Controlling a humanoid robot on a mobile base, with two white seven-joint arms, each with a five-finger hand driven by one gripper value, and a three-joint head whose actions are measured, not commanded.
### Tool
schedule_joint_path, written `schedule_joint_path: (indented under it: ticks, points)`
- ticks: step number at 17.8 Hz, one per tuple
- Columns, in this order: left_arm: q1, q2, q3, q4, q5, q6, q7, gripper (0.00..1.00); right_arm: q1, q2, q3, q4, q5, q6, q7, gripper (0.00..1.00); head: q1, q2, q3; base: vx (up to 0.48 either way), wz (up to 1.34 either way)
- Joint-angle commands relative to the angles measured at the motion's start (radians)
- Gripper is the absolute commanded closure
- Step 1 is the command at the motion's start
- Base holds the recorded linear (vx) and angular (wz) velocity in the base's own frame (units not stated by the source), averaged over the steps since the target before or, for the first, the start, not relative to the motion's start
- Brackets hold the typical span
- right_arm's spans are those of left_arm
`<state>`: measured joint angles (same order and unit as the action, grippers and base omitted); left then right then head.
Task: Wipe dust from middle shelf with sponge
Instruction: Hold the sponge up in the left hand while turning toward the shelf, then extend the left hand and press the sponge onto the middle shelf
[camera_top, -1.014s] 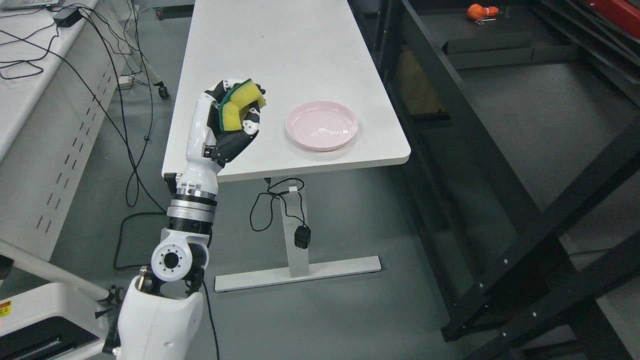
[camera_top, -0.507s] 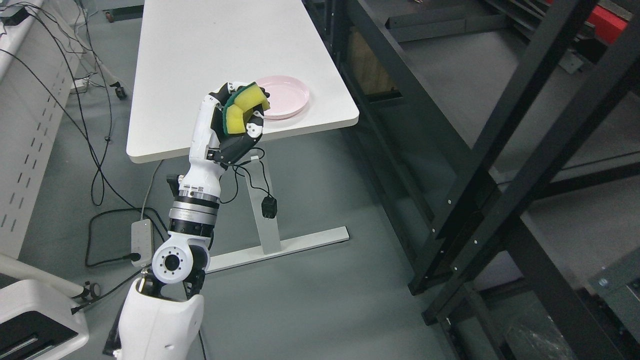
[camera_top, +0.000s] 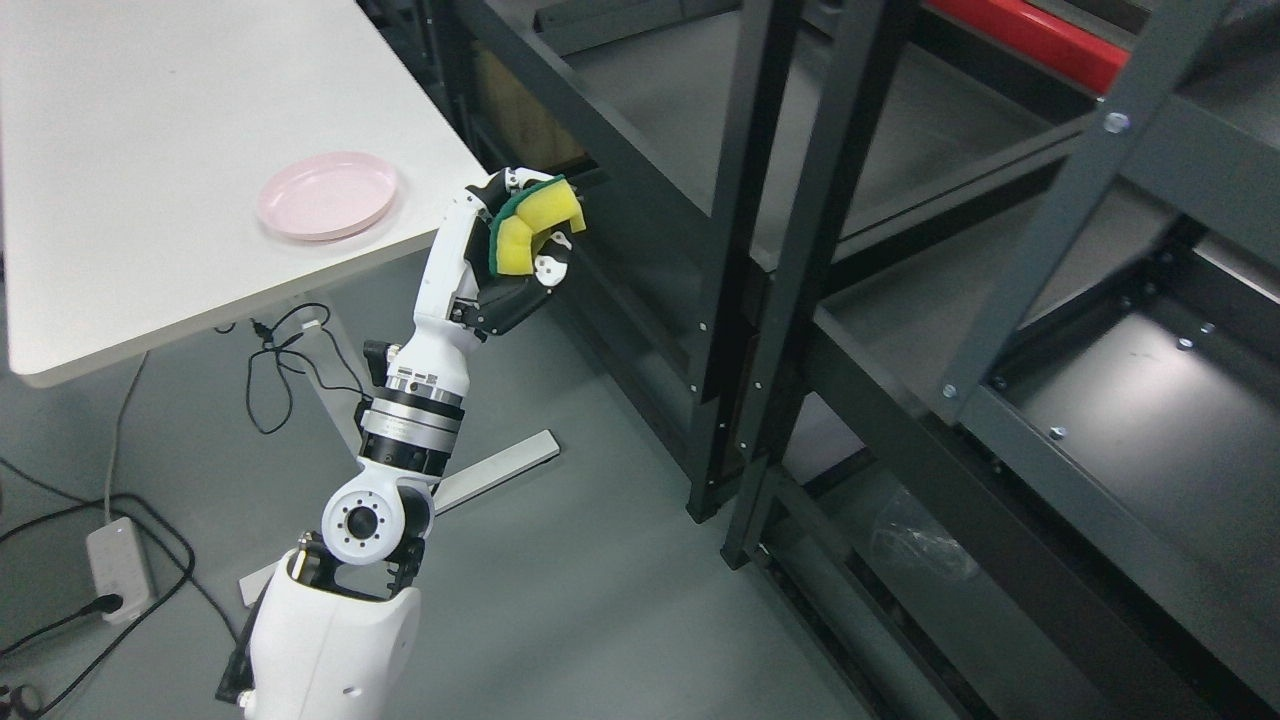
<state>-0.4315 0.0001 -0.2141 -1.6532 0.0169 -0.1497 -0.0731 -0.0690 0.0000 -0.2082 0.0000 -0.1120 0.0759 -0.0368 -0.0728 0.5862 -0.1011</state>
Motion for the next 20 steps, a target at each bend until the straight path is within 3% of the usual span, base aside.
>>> schedule_joint_path:
  ticks: [1,7,11,17,20]
  points:
    - [-0.052,0.017,-0.154,0.0,-0.144,-0.046,-0.071,1.0,0.0,-0.017,0.001,-0.017,0.0,0.001,0.0,0.0,0.0,0.0,0.0,-0.097,-0.57]
    - [-0.188,0.017,-0.388,0.0,-0.392,-0.128,-0.181,1.0,0.0,-0.017,0.0,-0.017,0.0,0.001,0.0,0.0,0.0,0.0,0.0,-0.092,-0.54]
    - [-0.381,0.017,-0.52,0.007,-0.521,-0.154,-0.188,0.99,0.0,-0.017,0.0,-0.017,0.0,0.001,0.0,0.0,0.0,0.0,0.0,-0.086,-0.56]
    - [-0.572,0.017,-0.613,0.015,-0.629,-0.335,-0.317,0.99,0.0,-0.017,0.001,-0.017,0.0,0.001,0.0,0.0,0.0,0.0,0.0,-0.064,-0.51]
    - [-0.624,0.017,-0.563,0.029,-0.725,-0.381,-0.317,0.99,0.0,-0.017,0.001,-0.017,0.0,0.001,0.0,0.0,0.0,0.0,0.0,-0.028,-0.41]
